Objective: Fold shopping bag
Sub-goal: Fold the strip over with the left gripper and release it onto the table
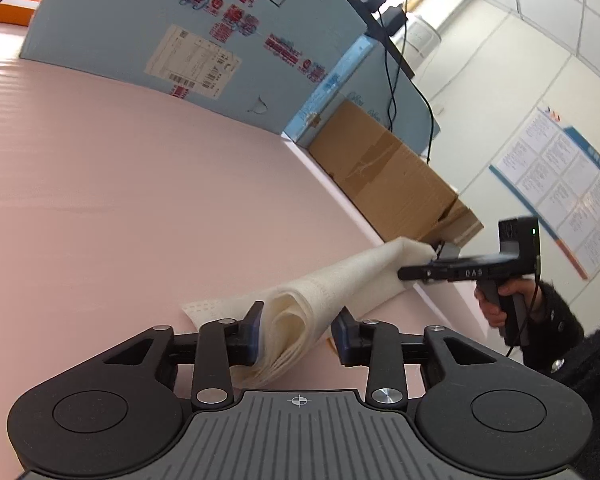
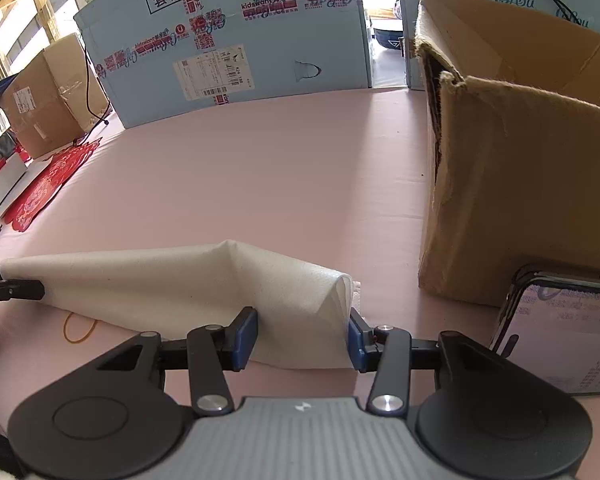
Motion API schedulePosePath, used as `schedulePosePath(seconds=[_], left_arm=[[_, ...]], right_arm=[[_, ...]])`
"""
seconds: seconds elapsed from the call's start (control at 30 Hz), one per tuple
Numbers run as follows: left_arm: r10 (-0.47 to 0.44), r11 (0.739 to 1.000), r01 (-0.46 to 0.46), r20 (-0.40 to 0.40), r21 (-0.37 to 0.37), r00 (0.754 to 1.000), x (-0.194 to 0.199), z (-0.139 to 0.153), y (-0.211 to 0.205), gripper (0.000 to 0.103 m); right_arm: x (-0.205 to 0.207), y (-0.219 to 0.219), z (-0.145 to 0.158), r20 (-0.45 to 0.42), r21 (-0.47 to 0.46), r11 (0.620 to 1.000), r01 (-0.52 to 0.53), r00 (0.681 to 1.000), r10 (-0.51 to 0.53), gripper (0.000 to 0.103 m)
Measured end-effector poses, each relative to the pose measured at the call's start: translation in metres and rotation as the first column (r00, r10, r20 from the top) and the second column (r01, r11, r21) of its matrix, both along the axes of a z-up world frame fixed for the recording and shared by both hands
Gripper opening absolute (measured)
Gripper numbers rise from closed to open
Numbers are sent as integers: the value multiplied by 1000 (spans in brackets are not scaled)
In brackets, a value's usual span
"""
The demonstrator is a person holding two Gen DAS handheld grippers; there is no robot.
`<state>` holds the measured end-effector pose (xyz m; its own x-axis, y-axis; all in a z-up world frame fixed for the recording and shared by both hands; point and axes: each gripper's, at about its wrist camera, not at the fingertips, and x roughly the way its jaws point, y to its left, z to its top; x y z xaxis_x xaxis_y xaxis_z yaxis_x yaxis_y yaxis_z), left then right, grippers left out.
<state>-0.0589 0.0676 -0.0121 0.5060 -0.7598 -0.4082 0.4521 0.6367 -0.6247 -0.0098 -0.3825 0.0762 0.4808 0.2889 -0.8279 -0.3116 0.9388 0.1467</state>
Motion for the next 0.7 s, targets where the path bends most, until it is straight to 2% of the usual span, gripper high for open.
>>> schedulePosePath(seconds=[0.03, 0.07, 0.1, 0.13, 0.17, 0.2, 0.23, 0.27, 0.3, 0.37, 0.4, 0.47, 0.5, 0.53, 0.57, 0.6, 0.63, 0.67, 0.7], left_arm=[[29, 1000, -29, -9, -7, 1000, -1, 1, 2, 35], [72, 997, -71, -12, 41, 997, -3, 3, 2, 34], [112, 990, -111, -11, 92, 994, -5, 5, 1, 24], [140, 979, -139, 5, 149, 990, -9, 8, -2, 24], [147, 969, -149, 26, 196, 989, -13, 12, -6, 24], [141, 949, -154, 69, 275, 988, -18, 17, -15, 26], [126, 918, -160, 115, 362, 985, -24, 22, -25, 28], [96, 864, -170, 175, 474, 980, -31, 28, -39, 40], [98, 821, -207, 226, 533, 969, -34, 33, -45, 56], [93, 724, -287, 324, 627, 941, -42, 41, -57, 67], [100, 697, -333, 374, 635, 922, -45, 47, -61, 68], [112, 671, -426, 485, 607, 867, -50, 62, -72, 68], [109, 674, -447, 520, 588, 847, -51, 66, -78, 67], [95, 690, -450, 546, 566, 832, -51, 71, -88, 66], [64, 723, -422, 556, 547, 829, -49, 72, -102, 66], [20, 760, -372, 553, 533, 833, -44, 69, -120, 60], [-22, 781, -317, 532, 538, 847, -38, 64, -134, 54], [-65, 800, -261, 511, 540, 857, -32, 59, -148, 41], [-105, 813, -208, 488, 544, 866, -27, 53, -161, 34]], right_arm=[[-1, 1, 1, 4, -14, 1000, 1, 1000, 0, 47], [-2, 3, 1, 11, -35, 999, -1, 1000, 1, 47], [-3, 7, 1, 26, -81, 997, 1, 1000, 1, 50], [-4, 11, 1, 45, -130, 991, 7, 999, -1, 52], [-5, 15, 0, 65, -174, 985, 15, 998, -3, 63], [-6, 17, -1, 83, -204, 979, 23, 997, -6, 64], [-8, 20, -1, 97, -221, 975, 24, 995, -2, 63], [-10, 23, -1, 108, -234, 972, 19, 994, 7, 63], [-12, 26, -1, 121, -251, 968, 13, 992, 18, 63], [-18, 33, -2, 159, -299, 954, -2, 986, 51, 64], [-20, 37, -3, 178, -319, 948, -6, 982, 66, 64], [-24, 39, -4, 199, -334, 943, -8, 977, 79, 64], [-26, 39, -4, 207, -336, 942, -7, 975, 81, 64], [-27, 39, -4, 213, -334, 943, -7, 974, 82, 64], [-28, 38, -4, 216, -330, 944, -6, 973, 82, 64], [-29, 36, -4, 220, -320, 947, -3, 972, 78, 65], [-29, 34, -4, 223, -309, 951, 0, 972, 72, 65], [-29, 32, -3, 226, -302, 953, 3, 972, 69, 65], [-30, 31, -3, 230, -296, 955, 4, 971, 67, 66]])
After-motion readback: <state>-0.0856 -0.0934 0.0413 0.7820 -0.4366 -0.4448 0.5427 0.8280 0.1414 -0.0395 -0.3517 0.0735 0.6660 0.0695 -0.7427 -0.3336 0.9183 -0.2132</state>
